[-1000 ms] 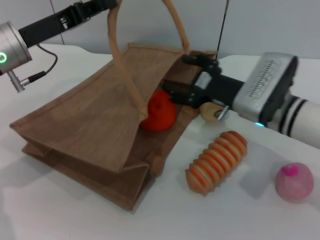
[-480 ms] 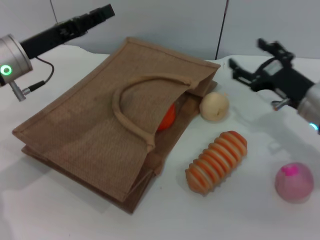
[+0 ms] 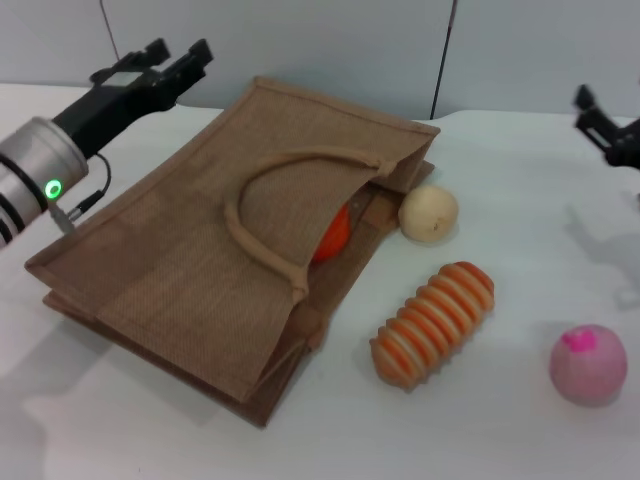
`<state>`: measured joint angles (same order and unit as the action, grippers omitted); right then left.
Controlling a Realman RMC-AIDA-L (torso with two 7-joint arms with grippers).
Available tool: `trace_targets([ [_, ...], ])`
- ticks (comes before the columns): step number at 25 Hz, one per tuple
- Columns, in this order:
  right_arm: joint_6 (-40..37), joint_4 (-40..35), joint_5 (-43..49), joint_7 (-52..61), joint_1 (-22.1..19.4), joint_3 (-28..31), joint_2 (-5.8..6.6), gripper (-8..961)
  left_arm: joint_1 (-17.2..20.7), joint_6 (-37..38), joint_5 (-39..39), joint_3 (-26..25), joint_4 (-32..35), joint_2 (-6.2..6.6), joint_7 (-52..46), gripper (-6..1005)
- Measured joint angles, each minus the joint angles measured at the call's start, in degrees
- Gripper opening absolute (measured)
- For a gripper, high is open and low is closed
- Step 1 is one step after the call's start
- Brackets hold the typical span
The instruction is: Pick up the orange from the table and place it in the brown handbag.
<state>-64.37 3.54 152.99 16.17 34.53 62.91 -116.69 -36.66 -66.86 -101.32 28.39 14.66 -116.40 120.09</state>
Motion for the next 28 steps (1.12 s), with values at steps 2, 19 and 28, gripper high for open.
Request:
trace_targets([
  [2,-0.01,-0.06,-0.43,0.00,-0.64,1.94,-0.04,886,0.33,0.03,-6.04,-0.04,-3.72,0.03,8.45,708],
  [19,-0.15,-2.39,-8.84,0.41,-1.98,2.80,-0.31,884,2.33,-0.82,-21.49,-0.09,-10.81,-0.05,25.44,727],
  [28,-0.15,-2.40,-8.85,0.57,-2.43,3.04,-0.29,884,2.79,-1.90,-21.70,-0.09,-10.88,-0.05,25.24,727],
])
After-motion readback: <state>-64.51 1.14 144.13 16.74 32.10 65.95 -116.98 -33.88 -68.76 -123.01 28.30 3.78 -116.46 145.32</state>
